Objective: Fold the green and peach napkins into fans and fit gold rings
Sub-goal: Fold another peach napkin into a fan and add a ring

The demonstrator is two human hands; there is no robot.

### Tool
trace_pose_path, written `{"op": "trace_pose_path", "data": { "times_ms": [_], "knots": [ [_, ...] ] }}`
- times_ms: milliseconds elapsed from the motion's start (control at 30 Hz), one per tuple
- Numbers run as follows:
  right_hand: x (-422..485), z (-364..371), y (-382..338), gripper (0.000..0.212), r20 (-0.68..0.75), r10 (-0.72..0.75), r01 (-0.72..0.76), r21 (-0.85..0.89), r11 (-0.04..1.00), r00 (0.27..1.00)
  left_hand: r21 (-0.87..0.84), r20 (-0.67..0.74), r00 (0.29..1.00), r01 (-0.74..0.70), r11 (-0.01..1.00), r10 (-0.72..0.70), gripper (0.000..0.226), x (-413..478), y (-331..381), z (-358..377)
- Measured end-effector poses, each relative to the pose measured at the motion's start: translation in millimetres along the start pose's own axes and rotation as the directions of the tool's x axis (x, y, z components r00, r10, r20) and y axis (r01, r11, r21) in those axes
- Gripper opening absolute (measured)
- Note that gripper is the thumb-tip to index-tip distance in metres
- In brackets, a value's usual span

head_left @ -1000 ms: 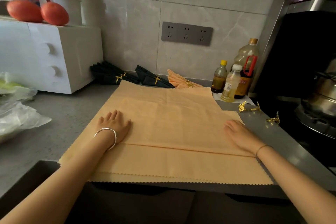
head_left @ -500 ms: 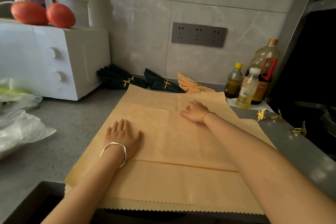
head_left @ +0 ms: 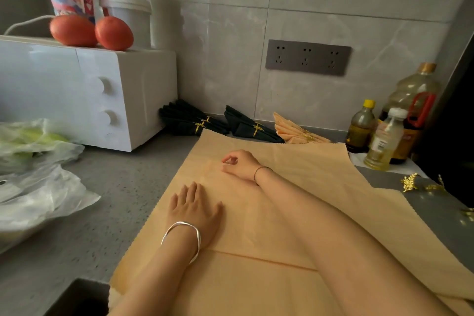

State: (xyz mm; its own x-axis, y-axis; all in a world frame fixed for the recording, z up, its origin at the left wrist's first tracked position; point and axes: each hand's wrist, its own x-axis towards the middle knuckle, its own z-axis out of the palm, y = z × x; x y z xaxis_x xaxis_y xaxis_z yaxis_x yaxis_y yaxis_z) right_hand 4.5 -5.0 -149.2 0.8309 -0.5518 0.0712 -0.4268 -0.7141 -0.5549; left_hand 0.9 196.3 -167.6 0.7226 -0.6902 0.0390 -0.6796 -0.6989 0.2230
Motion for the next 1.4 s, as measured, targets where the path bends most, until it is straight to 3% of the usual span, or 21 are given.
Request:
{"op": "trace_pose_path", "data": {
  "times_ms": [167, 400, 533, 733, 900, 967, 1033, 1133, 1200, 1300, 1400],
  "knots": [
    [8.7, 13.4, -7.5, 0.022, -0.034, -0.026, 0.030, 0.106, 0.994, 0.999, -0.007, 0.004, 1.000, 0.002, 1.000, -0.002, 0.073, -1.0, 0.0, -0.4],
    [12.6, 19.8, -6.3, 0.014, -0.163, -0.076, 0.092, 0.093, 0.991, 0.984, -0.031, 0.014, 1.000, 0.003, 1.000, -0.003, 0.070, -0.8, -0.6, -0.8],
    [15.4, 22.5, -5.8, 0.011, -0.155, -0.142, 0.162, 0.118, 0.980, 0.978, -0.076, 0.003, 1.000, -0.004, 0.997, 0.005, 0.062, -0.1, -3.3, -1.8],
    [18.7, 25.5, -6.4, 0.011, -0.164, -0.102, 0.138, 0.225, 0.964, 0.981, -0.159, -0.021, 1.000, -0.012, 0.987, 0.009, 0.052, -2.1, -3.7, -5.9],
    [20.2, 29.4, -6.4, 0.013, -0.157, -0.099, 0.131, 0.209, 0.969, 0.983, -0.082, -0.001, 0.999, -0.045, 0.996, 0.045, 0.052, -4.4, -5.4, -2.6],
    [21.1, 28.9, -5.9, 0.020, -0.176, -0.089, 0.114, 0.140, 0.984, 0.980, -0.043, 0.004, 0.999, -0.054, 0.998, 0.054, 0.053, -6.2, -5.1, 0.1],
    [19.9, 22.7, -9.4, 0.031, -0.177, -0.065, 0.057, -0.048, 0.997, 0.982, -0.032, 0.002, 0.999, -0.053, 0.998, 0.053, 0.054, -7.3, -4.2, 2.2],
    [17.0, 5.1, -24.0, 0.041, -0.043, 0.011, -0.025, -0.336, 0.942, 0.999, -0.006, 0.006, 0.999, -0.048, 0.999, 0.048, 0.054, -8.1, -2.9, 3.0],
    [19.0, -4.1, -29.0, 0.035, 0.068, 0.087, -0.054, -0.390, 0.919, 0.994, 0.008, 0.002, 0.999, -0.046, 0.999, 0.046, 0.053, -7.8, -3.2, 3.2],
    [13.0, -11.9, -32.4, 0.037, 0.168, 0.057, -0.026, -0.184, 0.983, 0.984, 0.010, 0.000, 0.999, -0.045, 0.999, 0.045, 0.055, -8.4, -2.8, 2.6],
    [-2.8, -18.3, -36.6, 0.015, 0.090, -0.136, 0.139, -0.033, 0.990, 0.987, -0.036, 0.004, 1.000, -0.010, 0.999, 0.010, 0.065, -8.5, -2.9, 1.2]
  ]
}}
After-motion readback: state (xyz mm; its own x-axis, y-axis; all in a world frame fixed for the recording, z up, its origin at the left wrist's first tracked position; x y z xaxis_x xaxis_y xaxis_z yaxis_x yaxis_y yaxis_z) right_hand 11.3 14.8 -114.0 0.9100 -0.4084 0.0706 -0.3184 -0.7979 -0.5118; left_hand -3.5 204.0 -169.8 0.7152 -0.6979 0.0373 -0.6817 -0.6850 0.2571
